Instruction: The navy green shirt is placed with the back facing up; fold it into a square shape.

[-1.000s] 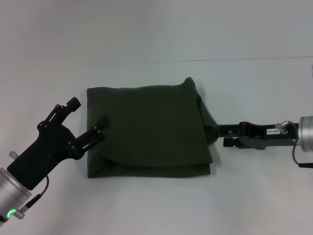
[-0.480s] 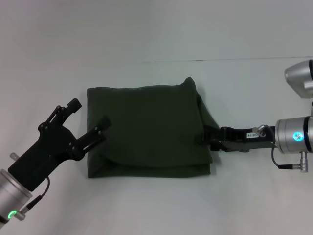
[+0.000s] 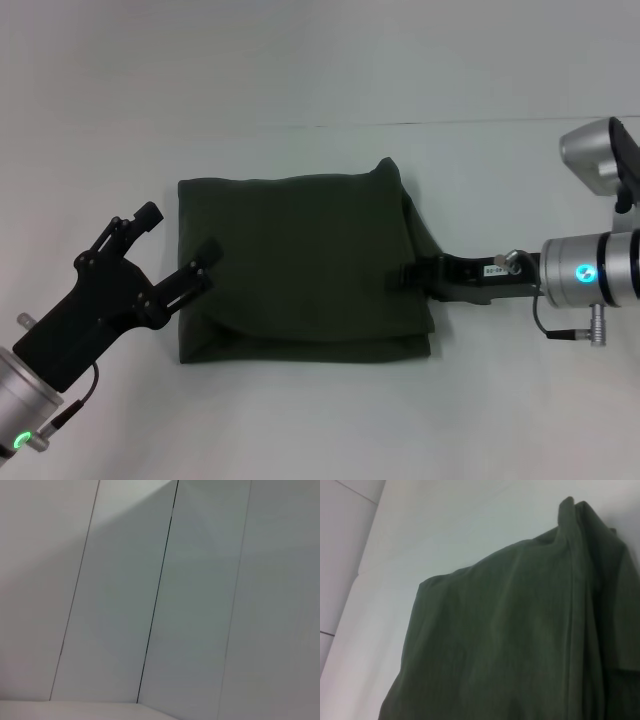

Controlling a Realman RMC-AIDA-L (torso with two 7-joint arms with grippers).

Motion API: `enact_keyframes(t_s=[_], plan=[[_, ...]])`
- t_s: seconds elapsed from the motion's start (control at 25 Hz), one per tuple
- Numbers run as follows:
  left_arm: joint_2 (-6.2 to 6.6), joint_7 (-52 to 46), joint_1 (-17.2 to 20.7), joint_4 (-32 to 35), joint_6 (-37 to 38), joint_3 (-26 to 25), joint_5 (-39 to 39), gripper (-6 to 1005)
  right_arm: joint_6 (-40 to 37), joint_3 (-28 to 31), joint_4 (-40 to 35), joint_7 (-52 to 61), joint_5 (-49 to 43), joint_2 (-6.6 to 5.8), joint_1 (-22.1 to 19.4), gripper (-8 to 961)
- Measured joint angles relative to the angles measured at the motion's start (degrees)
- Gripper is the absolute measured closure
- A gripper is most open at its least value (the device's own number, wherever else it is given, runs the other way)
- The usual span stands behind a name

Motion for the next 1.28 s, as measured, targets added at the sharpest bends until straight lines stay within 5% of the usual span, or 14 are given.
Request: enact_keyframes(t_s=[0.44, 0.64, 1.28], plan=[[0.00, 0.05, 0.00, 0.05, 0.04, 0.00, -0.05, 50, 0.88, 0.52, -0.45, -0.59, 0.28, 0.56, -0.71, 652], [0.00, 0.05, 0.00, 0.02, 0.08, 0.00, 0.08, 51, 0.44, 2.87, -0.79, -2.05, 0.40, 0.60, -2.33, 877], [0.00, 0.04, 0.00, -0.11, 0.63, 0.00, 0.19, 52, -4.41, 7.19, -1.86, -5.78, 0.53, 1.13, -5.21, 861]])
